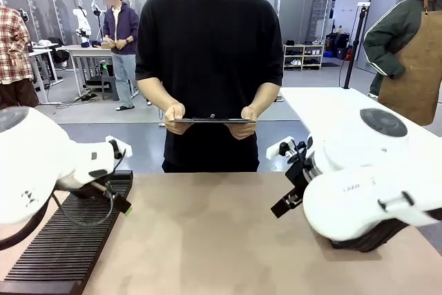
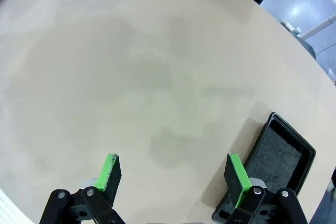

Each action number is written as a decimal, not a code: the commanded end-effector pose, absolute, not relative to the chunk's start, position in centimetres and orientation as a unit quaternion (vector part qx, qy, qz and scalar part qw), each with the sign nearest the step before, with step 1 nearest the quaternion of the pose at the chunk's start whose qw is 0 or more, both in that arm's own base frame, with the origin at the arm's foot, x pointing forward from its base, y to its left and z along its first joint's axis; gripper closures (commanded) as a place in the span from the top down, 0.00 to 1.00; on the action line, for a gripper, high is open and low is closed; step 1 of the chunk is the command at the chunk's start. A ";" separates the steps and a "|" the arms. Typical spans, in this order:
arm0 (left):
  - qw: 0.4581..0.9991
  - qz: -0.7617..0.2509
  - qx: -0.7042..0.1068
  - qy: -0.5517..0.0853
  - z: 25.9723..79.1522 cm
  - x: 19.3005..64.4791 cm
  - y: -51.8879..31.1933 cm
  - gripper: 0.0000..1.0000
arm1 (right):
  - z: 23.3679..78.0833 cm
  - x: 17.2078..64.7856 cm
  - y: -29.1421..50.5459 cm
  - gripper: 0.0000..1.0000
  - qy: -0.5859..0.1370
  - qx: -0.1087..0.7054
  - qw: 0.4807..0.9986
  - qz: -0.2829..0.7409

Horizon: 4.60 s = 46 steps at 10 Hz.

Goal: Inspect the PCB.
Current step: Pick up the Blank PCB and present it to the human.

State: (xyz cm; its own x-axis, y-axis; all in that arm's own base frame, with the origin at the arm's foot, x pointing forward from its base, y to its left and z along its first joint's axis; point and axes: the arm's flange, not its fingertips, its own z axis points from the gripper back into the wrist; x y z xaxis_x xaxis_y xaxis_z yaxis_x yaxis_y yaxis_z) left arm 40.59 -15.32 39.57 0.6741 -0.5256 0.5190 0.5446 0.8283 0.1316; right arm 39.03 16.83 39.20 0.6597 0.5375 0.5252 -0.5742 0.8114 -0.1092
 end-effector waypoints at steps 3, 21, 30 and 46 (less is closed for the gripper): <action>0.930 -0.289 -0.122 -0.192 49.3 40.0 -12.9 1.00 | 49.4 37.6 11.5 1.00 -0.198 0.123 0.935 0.268; 0.878 -0.027 -0.359 -0.316 54.5 21.5 12.7 1.00 | 52.5 22.3 -11.5 1.00 -0.283 0.453 0.836 0.127; 0.880 -0.026 -0.350 -0.319 56.5 22.4 13.8 1.00 | 54.0 23.2 -12.3 1.00 -0.268 0.439 0.849 0.117; 0.812 -0.536 0.141 -0.183 55.4 33.0 -4.4 1.00 | 54.0 23.2 -12.3 1.00 -0.268 0.439 0.849 0.117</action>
